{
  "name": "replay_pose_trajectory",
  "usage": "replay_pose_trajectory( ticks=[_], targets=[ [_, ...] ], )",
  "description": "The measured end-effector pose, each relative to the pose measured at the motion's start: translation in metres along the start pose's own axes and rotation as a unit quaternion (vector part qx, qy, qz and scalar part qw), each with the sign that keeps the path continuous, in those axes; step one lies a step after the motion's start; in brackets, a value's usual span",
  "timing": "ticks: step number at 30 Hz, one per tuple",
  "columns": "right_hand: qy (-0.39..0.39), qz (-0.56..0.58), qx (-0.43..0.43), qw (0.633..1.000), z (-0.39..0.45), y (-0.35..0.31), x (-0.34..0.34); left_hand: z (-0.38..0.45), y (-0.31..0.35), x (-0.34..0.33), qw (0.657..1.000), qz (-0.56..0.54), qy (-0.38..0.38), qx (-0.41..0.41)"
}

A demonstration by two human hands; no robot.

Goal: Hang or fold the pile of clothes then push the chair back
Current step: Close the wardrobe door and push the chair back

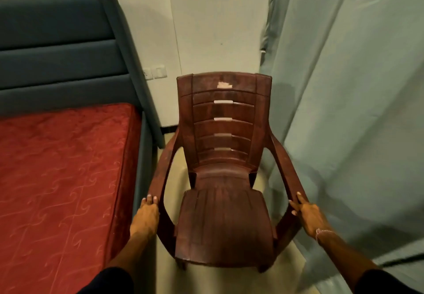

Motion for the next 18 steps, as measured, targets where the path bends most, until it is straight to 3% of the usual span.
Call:
replay_pose_trajectory(
  ticks=[5,9,13,18],
  targets=[
    [-0.022,-0.031,0.035,0.999,0.059,-0.024,0.003,0.049,-0.001,0.011,1.0,-0.008,0.023,0.016],
    [0.016,-0.049,0.085,0.995,0.117,-0.05,0.019,0.087,0.005,0.031,0.998,-0.023,0.053,0.009],
    [-0.034,-0.165,0.071,0.983,0.169,-0.076,0.015,0.135,0.013,0.046,0.998,0.002,0.055,0.011],
    [-0.047,-0.229,0.083,0.969,0.231,-0.103,0.026,0.185,0.019,0.058,0.998,0.036,0.04,0.021]
  ],
)
Point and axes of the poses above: each hand's wrist, its own z-axis towards the middle knuckle, its own x-axis out of the back of the hand, y = z × x, the point moved 9 cm from there along z, towards the middle knuckle, and after that the axes turned 8 degrees about z, right-handed, at the moved point
